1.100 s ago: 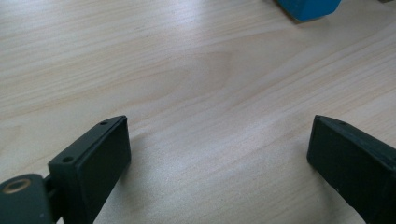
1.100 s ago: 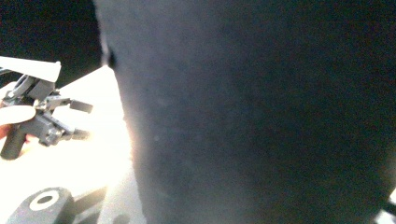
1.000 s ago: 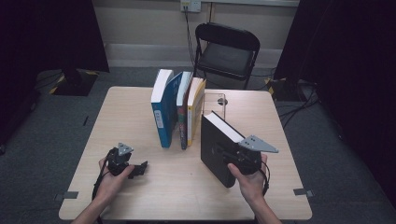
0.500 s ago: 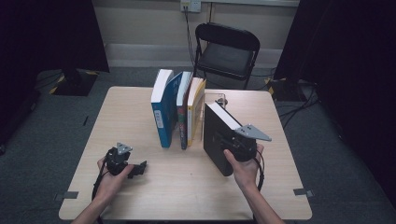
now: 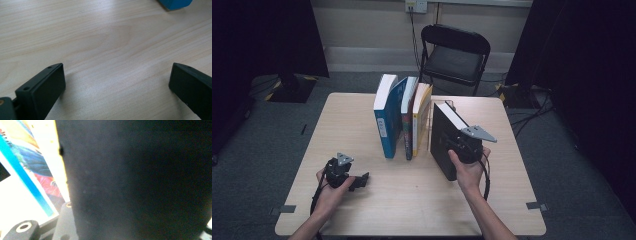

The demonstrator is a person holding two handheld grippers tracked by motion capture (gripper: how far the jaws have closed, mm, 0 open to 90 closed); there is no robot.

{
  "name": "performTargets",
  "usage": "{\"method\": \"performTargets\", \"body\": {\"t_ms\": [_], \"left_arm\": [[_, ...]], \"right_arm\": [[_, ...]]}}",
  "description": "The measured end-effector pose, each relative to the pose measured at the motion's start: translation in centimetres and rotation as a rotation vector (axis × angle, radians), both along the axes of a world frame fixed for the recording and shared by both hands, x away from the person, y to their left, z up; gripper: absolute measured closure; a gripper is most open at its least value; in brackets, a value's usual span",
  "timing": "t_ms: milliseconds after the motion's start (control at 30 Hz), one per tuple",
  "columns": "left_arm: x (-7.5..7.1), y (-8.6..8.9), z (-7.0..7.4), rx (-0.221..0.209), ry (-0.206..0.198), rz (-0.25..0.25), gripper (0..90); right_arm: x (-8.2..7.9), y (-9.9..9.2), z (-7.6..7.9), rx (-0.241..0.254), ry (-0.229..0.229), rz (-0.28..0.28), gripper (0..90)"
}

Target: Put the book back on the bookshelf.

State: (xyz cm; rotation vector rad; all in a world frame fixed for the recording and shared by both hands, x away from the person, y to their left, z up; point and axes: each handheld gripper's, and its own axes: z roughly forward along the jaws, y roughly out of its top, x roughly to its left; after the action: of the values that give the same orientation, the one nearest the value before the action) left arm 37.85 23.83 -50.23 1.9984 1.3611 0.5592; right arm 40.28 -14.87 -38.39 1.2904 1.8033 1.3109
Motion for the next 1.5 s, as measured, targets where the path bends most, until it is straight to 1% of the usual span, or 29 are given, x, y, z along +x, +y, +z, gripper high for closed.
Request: {"method": "performTargets", "body": {"t_ms": [133, 267, 300, 367, 400, 567, 700, 733, 1000, 1067, 1100, 1133, 1267, 1333, 1400, 1500], "left_arm": [[0.0, 0.0, 0.0, -0.001, 0.000, 0.001, 0.4], [0.0, 0.0, 0.0, 0.000, 0.000, 0.000, 0.3], [0.0, 0.0, 0.0, -0.001, -0.002, 0.000, 0.3], [0.0, 0.0, 0.0, -0.002, -0.002, 0.000, 0.3], [0.0, 0.0, 0.0, -0.001, -0.002, -0.003, 0.3], [0.0, 0.1, 0.0, 0.002, -0.001, -0.005, 0.2], [0.0, 0.1, 0.0, 0.001, -0.001, -0.008, 0.2], [0.0, 0.1, 0.0, -0.001, -0.001, -0.006, 0.2], [-0.1, 0.2, 0.0, -0.001, -0.002, -0.007, 0.2], [-0.1, 0.2, 0.0, 0.000, -0.002, -0.007, 0.2], [-0.1, 0.2, 0.0, 0.000, -0.002, -0.007, 0.2], [-0.1, 0.2, 0.0, 0.000, -0.002, -0.008, 0.2], [-0.1, 0.2, 0.0, -0.001, -0.002, -0.008, 0.2], [-0.1, 0.2, 0.0, -0.001, -0.002, -0.008, 0.2], [-0.1, 0.2, 0.0, 0.000, -0.002, -0.009, 0.2], [-0.1, 0.2, 0.0, 0.000, -0.002, -0.009, 0.2]], "right_arm": [[0.4, 0.5, -0.2, -0.012, -0.007, -0.012, 53.8], [0.6, 0.8, -0.1, -0.011, -0.016, -0.025, 53.9], [0.8, 1.1, 0.1, -0.025, -0.025, -0.035, 53.8], [0.9, 1.2, 0.1, -0.028, -0.030, -0.043, 53.8], [1.2, 1.5, 0.1, -0.031, -0.035, -0.058, 53.8], [2.0, 1.8, 0.0, -0.025, -0.027, -0.074, 53.8], [2.4, 2.2, -0.3, -0.027, -0.033, -0.093, 53.8], [2.7, 2.4, -0.4, -0.035, -0.036, -0.103, 53.8], [3.5, 3.2, -0.6, -0.027, -0.045, -0.140, 53.8], [3.8, 3.7, -0.7, -0.038, -0.057, -0.157, 53.8], [3.8, 3.7, -0.7, -0.038, -0.057, -0.157, 53.8], [4.0, 3.9, -0.8, -0.050, -0.059, -0.164, 53.8], [4.4, 4.0, -1.0, -0.043, -0.059, -0.174, 53.8], [4.8, 4.0, -1.1, -0.033, -0.062, -0.191, 53.8], [4.9, 4.1, -1.1, -0.027, -0.060, -0.195, 53.8], [5.2, 4.3, -1.2, -0.035, -0.067, -0.207, 53.8]]}}
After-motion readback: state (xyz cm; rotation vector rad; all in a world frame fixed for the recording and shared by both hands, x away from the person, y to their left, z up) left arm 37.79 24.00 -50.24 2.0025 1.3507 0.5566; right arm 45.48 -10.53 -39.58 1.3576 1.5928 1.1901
